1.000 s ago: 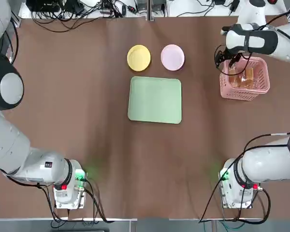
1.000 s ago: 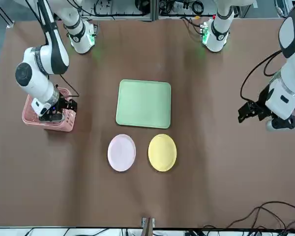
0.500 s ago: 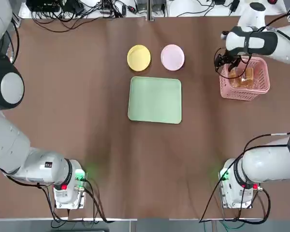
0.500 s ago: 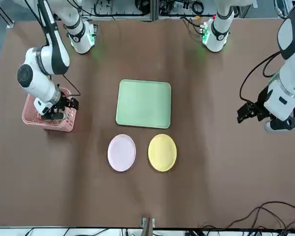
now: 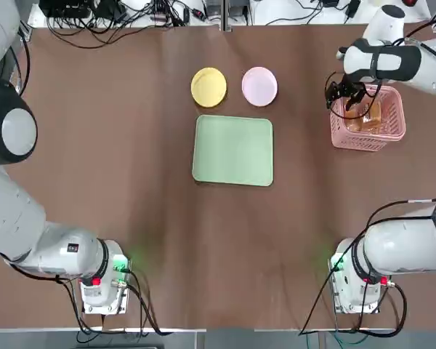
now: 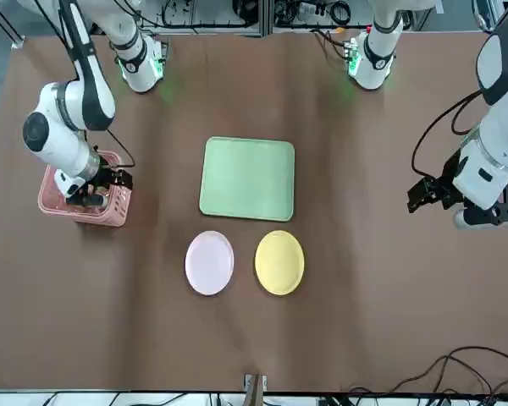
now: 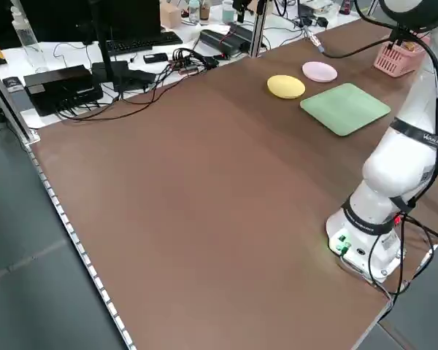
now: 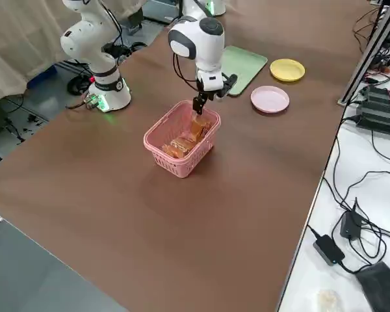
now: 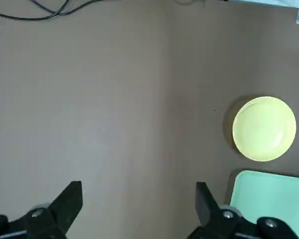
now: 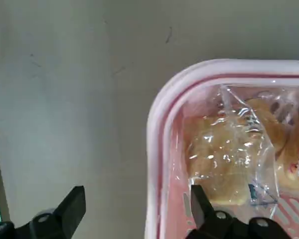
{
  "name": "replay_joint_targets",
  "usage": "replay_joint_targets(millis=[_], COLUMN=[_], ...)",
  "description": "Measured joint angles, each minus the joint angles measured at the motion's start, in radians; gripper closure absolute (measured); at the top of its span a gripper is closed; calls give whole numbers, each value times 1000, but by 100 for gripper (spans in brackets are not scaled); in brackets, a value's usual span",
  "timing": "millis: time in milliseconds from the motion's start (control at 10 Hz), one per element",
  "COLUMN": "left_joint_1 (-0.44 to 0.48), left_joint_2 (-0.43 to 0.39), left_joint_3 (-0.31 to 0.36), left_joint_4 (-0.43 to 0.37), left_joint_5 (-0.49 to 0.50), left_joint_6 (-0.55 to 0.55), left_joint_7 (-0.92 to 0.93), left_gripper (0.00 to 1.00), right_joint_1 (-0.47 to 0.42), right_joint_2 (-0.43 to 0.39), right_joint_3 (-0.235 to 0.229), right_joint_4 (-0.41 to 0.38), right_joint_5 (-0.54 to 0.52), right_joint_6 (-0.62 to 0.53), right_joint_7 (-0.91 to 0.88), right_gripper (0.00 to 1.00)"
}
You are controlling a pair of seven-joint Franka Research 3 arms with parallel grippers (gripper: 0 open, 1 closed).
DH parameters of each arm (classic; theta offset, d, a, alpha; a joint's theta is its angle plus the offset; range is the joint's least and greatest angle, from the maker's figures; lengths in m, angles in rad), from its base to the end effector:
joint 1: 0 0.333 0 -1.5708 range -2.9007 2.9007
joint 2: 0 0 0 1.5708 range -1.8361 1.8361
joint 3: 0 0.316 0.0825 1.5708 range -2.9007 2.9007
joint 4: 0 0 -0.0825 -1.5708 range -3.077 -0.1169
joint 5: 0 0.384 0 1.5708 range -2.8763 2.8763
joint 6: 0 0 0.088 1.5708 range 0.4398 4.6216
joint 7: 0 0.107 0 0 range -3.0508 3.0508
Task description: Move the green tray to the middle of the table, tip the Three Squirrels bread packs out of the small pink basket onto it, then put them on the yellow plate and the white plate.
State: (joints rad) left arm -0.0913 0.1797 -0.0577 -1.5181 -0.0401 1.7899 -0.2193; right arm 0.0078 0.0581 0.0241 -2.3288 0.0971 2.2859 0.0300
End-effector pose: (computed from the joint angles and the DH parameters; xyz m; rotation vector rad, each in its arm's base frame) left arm 0.6194 -0.0934 0.5642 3.0708 0.1208 0.1256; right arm 0.5004 0.0182 0.3052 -3.0676 0.1005 0.1584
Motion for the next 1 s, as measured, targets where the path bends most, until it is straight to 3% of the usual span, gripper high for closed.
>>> replay_joint_targets(millis=[600, 800, 1000], left_joint_1=[0, 0, 0], left_joint_2=[1, 1, 4], left_joint_3=[0, 0, 0], left_joint_4=[0, 0, 0], left_joint_5=[0, 0, 0], left_joint_6=[5, 7, 7], left_joint_7=[0, 0, 0], left_gripper=[0, 0, 0], right_joint_1=[-11, -5, 0], right_joint_2=[35, 49, 65], right_joint_3=[3, 7, 7], right_joint_4=[-5, -6, -5], right_joint_5=[1, 1, -1], right_joint_6=[17, 25, 41], right_joint_7=[-1, -1, -4], right_gripper=[7, 10, 22])
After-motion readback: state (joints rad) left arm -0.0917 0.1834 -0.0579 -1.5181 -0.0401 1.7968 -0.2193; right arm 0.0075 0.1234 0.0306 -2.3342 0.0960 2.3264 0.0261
